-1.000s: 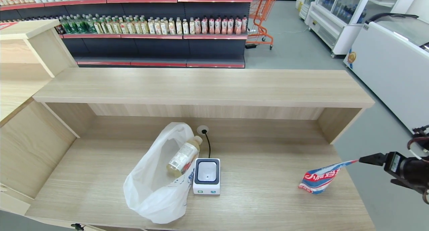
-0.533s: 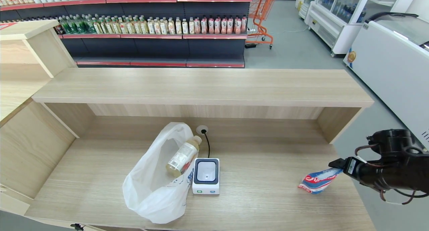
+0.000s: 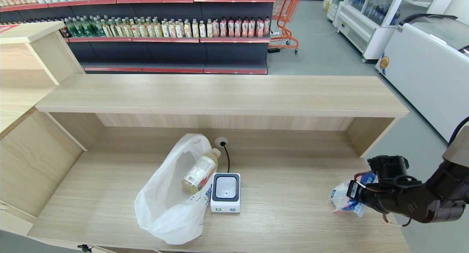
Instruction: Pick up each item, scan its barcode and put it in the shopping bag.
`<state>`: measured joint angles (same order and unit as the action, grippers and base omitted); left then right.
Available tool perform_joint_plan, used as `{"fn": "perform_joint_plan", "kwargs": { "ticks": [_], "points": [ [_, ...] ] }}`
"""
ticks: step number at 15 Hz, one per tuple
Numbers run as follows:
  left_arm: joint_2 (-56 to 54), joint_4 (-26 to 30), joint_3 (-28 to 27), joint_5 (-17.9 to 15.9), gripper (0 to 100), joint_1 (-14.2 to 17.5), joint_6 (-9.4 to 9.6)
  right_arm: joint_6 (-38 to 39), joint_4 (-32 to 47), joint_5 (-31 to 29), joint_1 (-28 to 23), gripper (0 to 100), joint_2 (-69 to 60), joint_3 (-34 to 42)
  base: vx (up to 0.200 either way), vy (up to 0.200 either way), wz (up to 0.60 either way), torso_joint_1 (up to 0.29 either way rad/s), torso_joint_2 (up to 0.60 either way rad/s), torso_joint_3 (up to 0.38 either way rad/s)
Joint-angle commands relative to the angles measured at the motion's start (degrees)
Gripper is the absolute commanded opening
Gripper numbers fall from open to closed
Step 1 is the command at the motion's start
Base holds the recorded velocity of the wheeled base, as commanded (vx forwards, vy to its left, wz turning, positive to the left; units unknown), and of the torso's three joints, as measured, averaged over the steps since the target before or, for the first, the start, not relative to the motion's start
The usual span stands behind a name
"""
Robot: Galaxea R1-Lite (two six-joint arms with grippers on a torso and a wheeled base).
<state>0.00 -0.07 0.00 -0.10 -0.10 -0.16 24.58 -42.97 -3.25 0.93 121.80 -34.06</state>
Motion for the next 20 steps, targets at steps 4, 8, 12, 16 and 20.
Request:
{"fn": "perform_joint_plan", "kwargs": {
  "ticks": [4, 8, 12, 16, 20],
  "points": [
    [0.00, -0.01, 0.00, 0.01, 100, 0.01, -0.02, -6.29, -4.40, 2.38, 0.30, 0, -4.55, 0.13, 0.000, 0.000, 0.00, 0.000, 0.00, 0.000],
    [0.00, -0.01, 0.00, 0.01, 100, 0.01, -0.02, -16.84, -4.05, 28.57, -0.40, 0, -20.37, -0.04, 0.000, 0.000, 0.00, 0.000, 0.00, 0.000],
    [0.00, -0.01, 0.00, 0.01, 100, 0.01, -0.02, -16.75, -2.64, 59.94, 1.36, 0, -32.68, 2.16, 0.000, 0.000, 0.00, 0.000, 0.00, 0.000],
    [0.00, -0.01, 0.00, 0.01, 100, 0.01, -0.02, -15.17, -2.56, 70.75, 5.23, 0, -38.74, 8.40, 0.000, 0.000, 0.00, 0.000, 0.00, 0.000],
    [0.00, -0.01, 0.00, 0.01, 100, 0.01, -0.02, -15.44, -2.64, 71.63, 12.78, 0, -39.79, 8.92, 0.000, 0.000, 0.00, 0.000, 0.00, 0.000]
  ]
}}
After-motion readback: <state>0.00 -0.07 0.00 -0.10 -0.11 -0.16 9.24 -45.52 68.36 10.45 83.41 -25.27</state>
